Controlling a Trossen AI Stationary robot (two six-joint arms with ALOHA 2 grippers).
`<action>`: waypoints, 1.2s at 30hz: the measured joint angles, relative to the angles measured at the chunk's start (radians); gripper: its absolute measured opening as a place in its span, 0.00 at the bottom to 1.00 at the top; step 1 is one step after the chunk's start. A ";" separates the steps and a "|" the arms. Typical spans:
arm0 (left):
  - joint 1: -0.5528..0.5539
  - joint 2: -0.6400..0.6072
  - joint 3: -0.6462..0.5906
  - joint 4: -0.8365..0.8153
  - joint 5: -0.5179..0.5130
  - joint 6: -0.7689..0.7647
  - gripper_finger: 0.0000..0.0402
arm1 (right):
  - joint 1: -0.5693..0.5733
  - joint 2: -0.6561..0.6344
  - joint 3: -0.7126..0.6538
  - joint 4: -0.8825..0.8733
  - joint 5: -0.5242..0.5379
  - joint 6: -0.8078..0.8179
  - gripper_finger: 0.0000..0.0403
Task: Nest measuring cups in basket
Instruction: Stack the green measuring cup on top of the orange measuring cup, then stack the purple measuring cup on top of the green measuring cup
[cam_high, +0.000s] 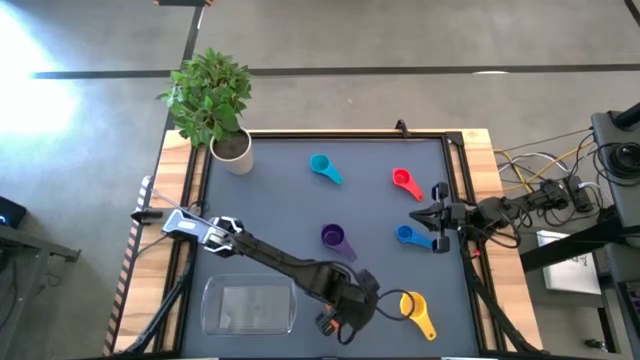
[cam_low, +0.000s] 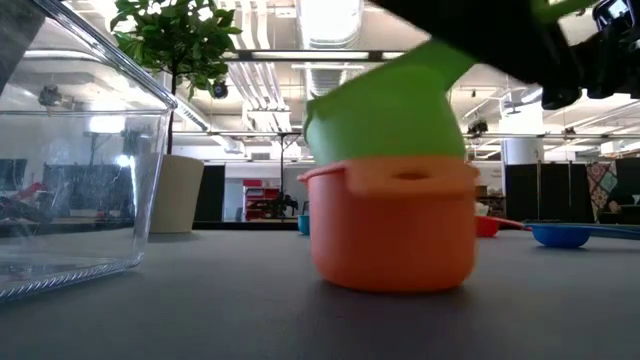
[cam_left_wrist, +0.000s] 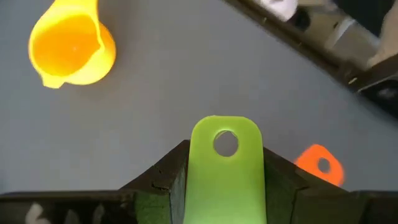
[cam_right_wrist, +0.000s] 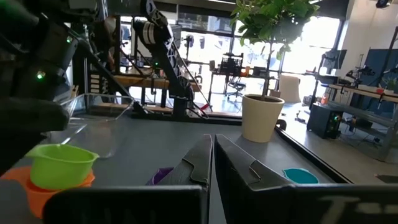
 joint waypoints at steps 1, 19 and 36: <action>-0.001 0.000 -0.008 0.000 -0.010 0.006 0.30 | 0.000 0.000 0.000 0.000 0.000 0.000 0.02; 0.007 0.000 -0.060 -0.038 -0.058 -0.021 0.55 | 0.000 0.005 0.000 0.001 0.000 0.000 0.02; 0.008 -0.014 0.057 -0.273 -0.036 -0.114 0.52 | 0.000 0.005 0.000 0.001 0.000 0.000 0.02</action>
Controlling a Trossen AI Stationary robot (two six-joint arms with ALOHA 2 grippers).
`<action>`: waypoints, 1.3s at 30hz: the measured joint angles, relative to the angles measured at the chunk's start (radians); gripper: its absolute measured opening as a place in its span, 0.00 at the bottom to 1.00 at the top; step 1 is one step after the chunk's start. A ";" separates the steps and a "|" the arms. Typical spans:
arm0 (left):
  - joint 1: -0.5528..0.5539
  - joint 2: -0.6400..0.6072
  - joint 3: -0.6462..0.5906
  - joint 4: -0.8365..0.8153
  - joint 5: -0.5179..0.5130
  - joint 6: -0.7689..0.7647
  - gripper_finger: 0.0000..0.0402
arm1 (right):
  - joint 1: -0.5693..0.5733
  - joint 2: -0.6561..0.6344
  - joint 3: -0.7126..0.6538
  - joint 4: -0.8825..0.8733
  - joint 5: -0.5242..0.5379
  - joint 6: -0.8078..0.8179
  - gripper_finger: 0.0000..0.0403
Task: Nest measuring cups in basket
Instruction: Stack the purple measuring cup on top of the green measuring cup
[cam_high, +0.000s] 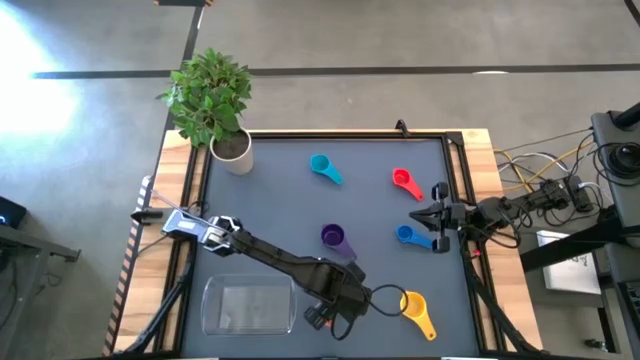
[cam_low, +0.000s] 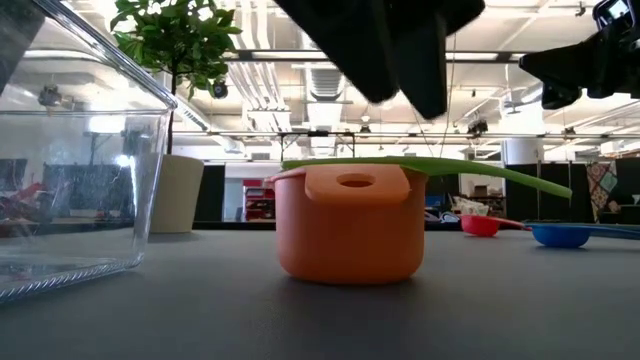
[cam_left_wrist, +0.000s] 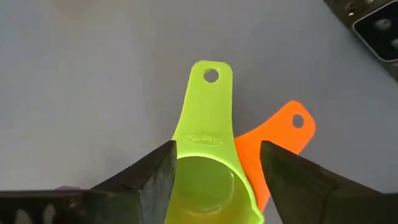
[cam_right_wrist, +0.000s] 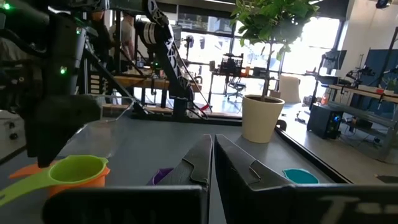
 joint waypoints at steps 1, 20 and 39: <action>0.001 -0.010 -0.003 0.000 0.000 -0.007 0.50 | 0.000 0.000 0.000 0.000 0.000 0.000 0.02; 0.032 -0.820 -1.112 0.990 -0.199 -0.225 0.43 | 0.000 0.000 0.000 0.000 0.000 0.000 0.02; 0.213 -1.083 -1.641 1.691 -0.193 -0.209 0.43 | 0.000 0.001 0.000 0.131 0.008 0.083 0.02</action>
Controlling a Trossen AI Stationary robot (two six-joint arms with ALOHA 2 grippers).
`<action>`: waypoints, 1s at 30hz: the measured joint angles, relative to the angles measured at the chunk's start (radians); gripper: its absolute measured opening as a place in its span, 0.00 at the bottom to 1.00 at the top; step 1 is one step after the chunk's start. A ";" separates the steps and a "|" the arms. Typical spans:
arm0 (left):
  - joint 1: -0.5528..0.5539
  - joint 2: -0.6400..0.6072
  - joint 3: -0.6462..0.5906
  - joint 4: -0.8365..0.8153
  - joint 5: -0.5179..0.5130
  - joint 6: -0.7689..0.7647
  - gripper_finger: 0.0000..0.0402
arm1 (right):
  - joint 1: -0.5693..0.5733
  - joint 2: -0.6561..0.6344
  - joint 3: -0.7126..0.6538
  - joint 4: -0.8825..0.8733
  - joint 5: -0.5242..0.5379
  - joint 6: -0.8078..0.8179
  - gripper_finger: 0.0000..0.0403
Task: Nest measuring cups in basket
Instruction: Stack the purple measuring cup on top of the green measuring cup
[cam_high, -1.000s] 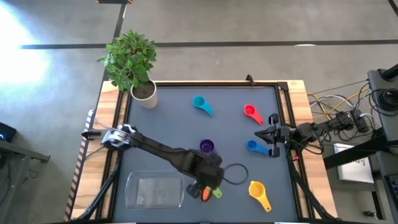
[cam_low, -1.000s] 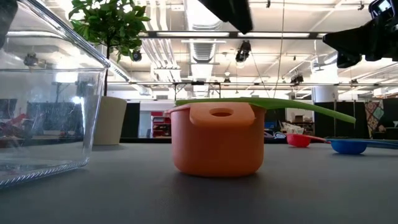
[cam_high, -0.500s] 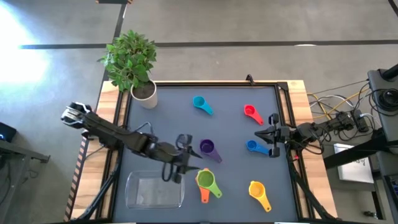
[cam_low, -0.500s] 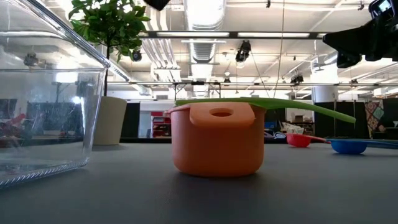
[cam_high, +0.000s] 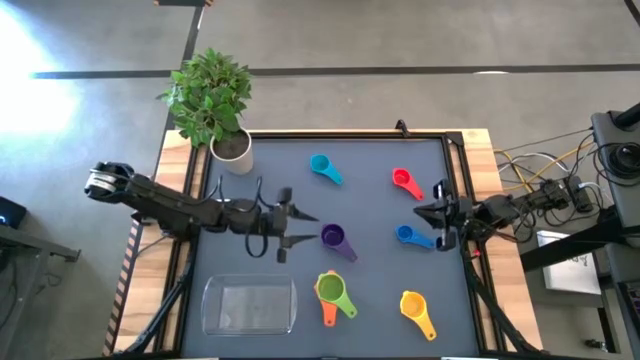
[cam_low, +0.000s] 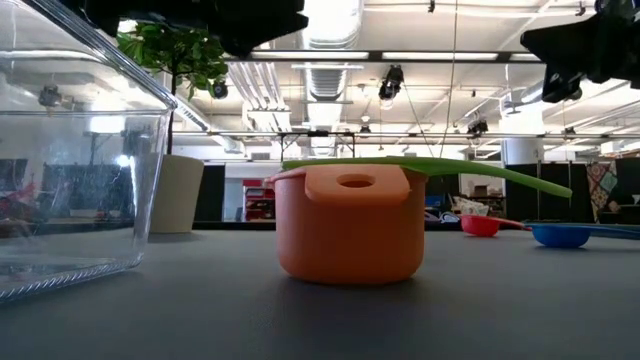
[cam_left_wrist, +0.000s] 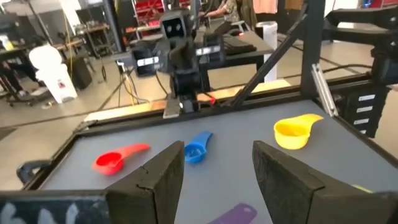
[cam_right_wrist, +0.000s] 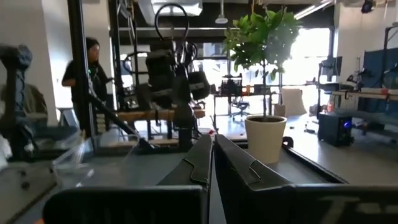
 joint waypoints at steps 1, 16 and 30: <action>0.008 0.000 0.002 -0.007 0.002 -0.010 0.43 | 0.000 0.000 0.000 0.008 0.000 0.015 0.02; 0.020 -0.003 0.141 -0.400 0.040 -0.024 0.43 | 0.000 0.403 0.216 -0.177 0.082 0.251 0.02; 0.038 0.000 0.067 -0.416 0.041 -0.147 0.43 | 0.000 0.948 0.545 -0.470 0.078 0.432 0.02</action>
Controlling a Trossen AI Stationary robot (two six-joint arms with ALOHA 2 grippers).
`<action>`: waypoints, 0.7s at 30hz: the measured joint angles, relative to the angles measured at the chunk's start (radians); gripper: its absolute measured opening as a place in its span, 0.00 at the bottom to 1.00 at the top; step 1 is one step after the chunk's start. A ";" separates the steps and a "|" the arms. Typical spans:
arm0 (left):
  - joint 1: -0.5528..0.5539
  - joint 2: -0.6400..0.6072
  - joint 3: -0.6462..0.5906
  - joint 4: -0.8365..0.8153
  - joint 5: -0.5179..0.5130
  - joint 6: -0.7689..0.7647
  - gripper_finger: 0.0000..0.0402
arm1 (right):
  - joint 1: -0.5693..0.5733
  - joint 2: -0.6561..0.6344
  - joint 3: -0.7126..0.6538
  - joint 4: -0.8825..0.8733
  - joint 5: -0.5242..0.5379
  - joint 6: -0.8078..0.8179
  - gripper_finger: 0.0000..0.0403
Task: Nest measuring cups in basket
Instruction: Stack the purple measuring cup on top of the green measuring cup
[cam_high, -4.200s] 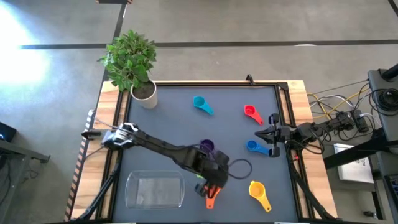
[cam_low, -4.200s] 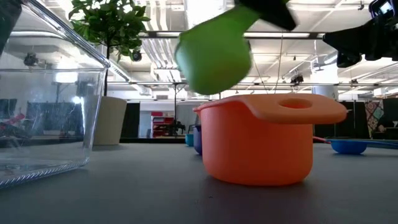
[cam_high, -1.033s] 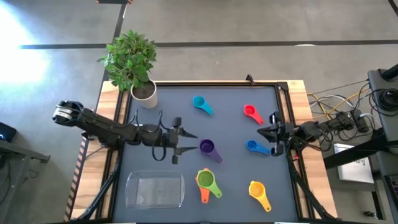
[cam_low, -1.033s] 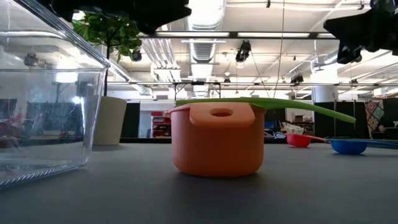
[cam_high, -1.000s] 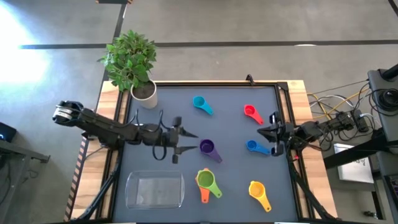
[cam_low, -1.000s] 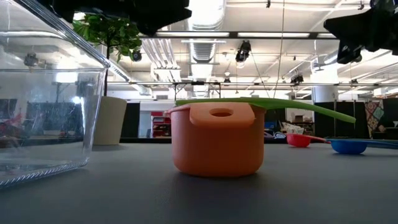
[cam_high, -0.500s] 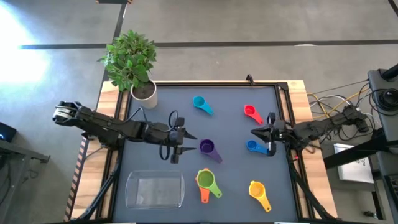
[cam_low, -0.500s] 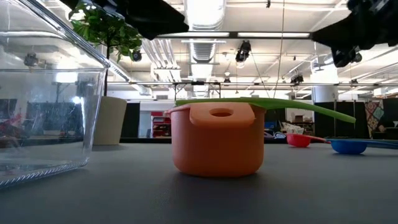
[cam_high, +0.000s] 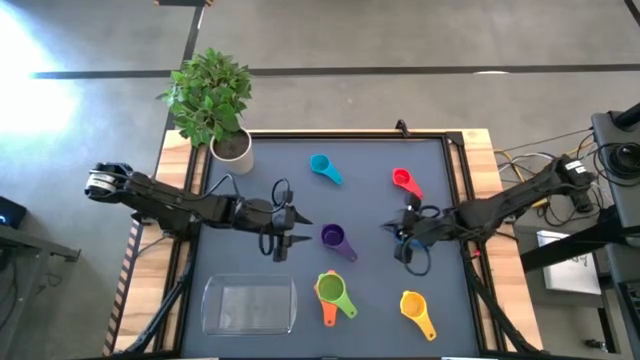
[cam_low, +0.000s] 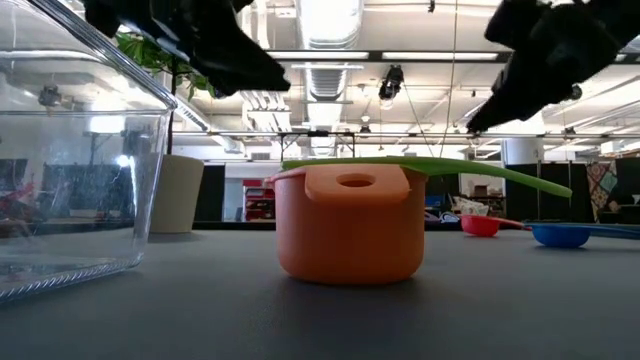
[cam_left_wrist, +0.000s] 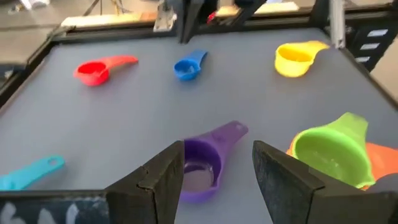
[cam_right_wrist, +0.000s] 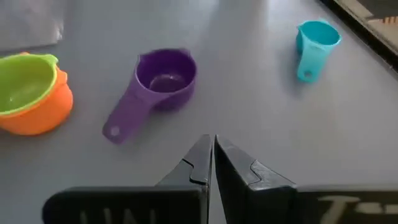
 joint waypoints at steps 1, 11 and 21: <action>0.000 0.000 -0.003 -0.001 -0.001 -0.002 0.43 | 0.000 0.035 0.012 -0.005 0.000 0.013 0.02; 0.013 0.017 -0.047 0.042 0.000 -0.098 0.43 | -0.020 0.225 0.144 0.008 -0.091 0.043 0.21; 0.102 0.222 0.071 0.015 -0.001 -0.300 0.43 | -0.070 0.224 0.156 0.008 -0.077 0.043 0.48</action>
